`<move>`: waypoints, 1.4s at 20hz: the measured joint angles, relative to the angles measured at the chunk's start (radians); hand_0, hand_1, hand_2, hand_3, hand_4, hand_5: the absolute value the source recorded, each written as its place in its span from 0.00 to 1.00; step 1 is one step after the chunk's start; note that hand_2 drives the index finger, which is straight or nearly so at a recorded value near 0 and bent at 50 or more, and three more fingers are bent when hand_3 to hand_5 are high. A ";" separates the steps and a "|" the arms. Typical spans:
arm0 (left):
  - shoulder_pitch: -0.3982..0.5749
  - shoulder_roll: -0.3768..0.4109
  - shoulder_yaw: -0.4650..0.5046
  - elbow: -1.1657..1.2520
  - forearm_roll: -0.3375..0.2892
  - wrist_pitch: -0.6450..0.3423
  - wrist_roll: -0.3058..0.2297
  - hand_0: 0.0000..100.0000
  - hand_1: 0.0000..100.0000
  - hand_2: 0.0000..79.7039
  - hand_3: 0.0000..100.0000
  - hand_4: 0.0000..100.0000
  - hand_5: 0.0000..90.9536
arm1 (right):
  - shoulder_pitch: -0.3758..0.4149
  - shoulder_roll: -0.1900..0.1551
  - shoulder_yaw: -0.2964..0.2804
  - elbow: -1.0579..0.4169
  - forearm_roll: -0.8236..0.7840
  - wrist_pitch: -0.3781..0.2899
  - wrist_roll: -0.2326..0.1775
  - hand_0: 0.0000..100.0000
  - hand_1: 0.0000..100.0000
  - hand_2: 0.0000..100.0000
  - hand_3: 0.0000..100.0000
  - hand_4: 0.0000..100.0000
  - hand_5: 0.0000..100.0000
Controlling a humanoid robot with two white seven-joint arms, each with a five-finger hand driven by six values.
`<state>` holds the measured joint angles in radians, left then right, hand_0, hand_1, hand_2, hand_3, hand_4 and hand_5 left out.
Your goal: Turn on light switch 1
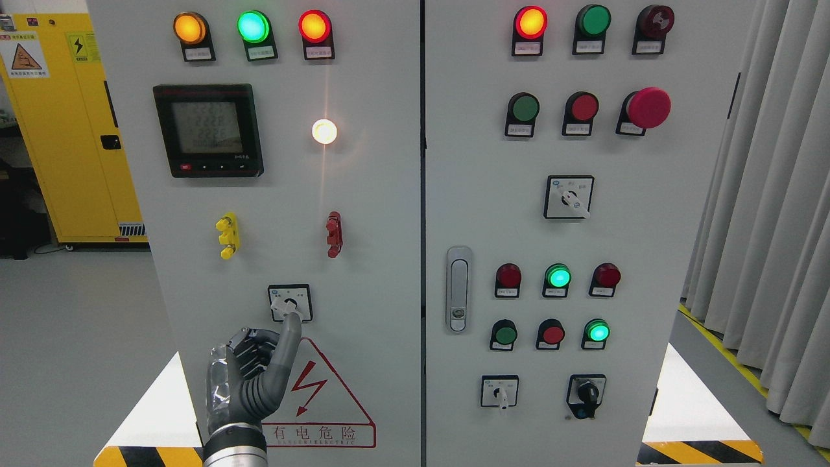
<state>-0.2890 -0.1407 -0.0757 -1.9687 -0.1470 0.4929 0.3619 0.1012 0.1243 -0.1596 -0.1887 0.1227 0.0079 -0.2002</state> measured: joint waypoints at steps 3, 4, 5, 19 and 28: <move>0.084 0.007 0.017 -0.012 0.006 -0.109 -0.018 0.07 0.45 0.87 0.94 0.95 0.97 | 0.000 0.000 0.000 0.000 0.000 0.000 0.000 0.00 0.50 0.04 0.00 0.00 0.00; 0.125 0.011 0.022 -0.014 0.013 -0.145 -0.032 0.07 0.45 0.87 0.95 0.97 0.96 | 0.000 0.000 0.000 0.000 0.000 0.000 0.000 0.00 0.50 0.04 0.00 0.00 0.00; 0.162 0.014 0.029 -0.016 0.022 -0.193 -0.050 0.07 0.44 0.86 0.95 0.97 0.96 | 0.000 0.000 0.000 0.000 0.000 0.000 0.000 0.00 0.50 0.04 0.00 0.00 0.00; 0.558 0.093 0.192 0.225 0.198 -0.710 -0.316 0.07 0.35 0.47 0.68 0.70 0.53 | 0.000 0.000 0.000 0.000 0.000 -0.001 0.000 0.00 0.50 0.04 0.00 0.00 0.00; 0.612 0.119 0.238 0.720 0.215 -0.842 -0.485 0.11 0.34 0.04 0.23 0.20 0.00 | 0.000 0.000 0.000 0.000 0.000 -0.001 0.000 0.00 0.50 0.04 0.00 0.00 0.00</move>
<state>0.3233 -0.0213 0.1621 -1.2483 0.0685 -0.3489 -0.1232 0.1012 0.1243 -0.1595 -0.1887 0.1227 0.0072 -0.2002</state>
